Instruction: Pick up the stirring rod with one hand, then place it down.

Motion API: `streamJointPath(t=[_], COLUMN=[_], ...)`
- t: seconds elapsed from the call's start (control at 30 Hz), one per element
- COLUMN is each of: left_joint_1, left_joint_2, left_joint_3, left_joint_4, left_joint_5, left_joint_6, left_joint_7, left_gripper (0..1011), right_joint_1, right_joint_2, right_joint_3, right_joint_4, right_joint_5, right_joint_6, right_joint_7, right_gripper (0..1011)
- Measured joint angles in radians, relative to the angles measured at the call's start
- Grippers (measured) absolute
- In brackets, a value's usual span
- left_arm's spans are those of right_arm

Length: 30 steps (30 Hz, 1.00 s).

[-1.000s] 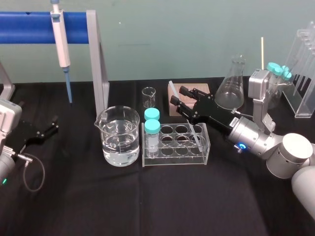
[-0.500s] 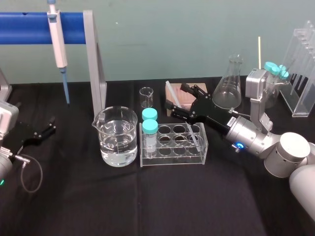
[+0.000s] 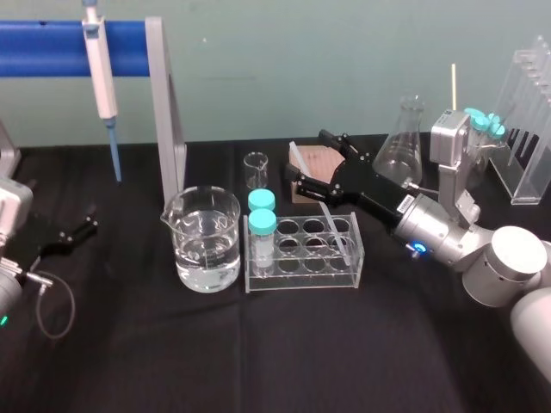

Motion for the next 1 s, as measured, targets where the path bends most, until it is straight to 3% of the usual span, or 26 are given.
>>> streamJointPath(t=[0.23, 0.47, 0.5, 0.8, 1.0], left_joint_1=[0.0, 0.0, 0.0, 0.0, 0.0], left_joint_2=[0.0, 0.0, 0.0, 0.0, 0.0], left_joint_3=[0.0, 0.0, 0.0, 0.0, 0.0], left_joint_4=[0.0, 0.0, 0.0, 0.0, 0.0], left_joint_5=[0.0, 0.0, 0.0, 0.0, 0.0], left_joint_6=[0.0, 0.0, 0.0, 0.0, 0.0], left_joint_7=[0.0, 0.0, 0.0, 0.0, 0.0], left_gripper=[1000, 1000, 1000, 1000, 1000], right_joint_1=[-0.066, -0.139, -0.139, -0.183, -0.192], right_joint_2=[0.016, 0.015, 0.015, 0.0, 0.0], right_joint_3=[0.029, 0.082, 0.082, 0.125, 0.127], right_joint_4=[-0.145, -0.261, -0.261, -0.303, -0.307], right_joint_5=[-0.047, -0.114, -0.114, -0.126, -0.146], right_joint_6=[0.009, 0.075, 0.075, 0.283, 0.343], right_joint_7=[-0.129, -0.304, -0.304, -0.417, -0.432], right_gripper=[1000, 1000, 1000, 1000, 1000])
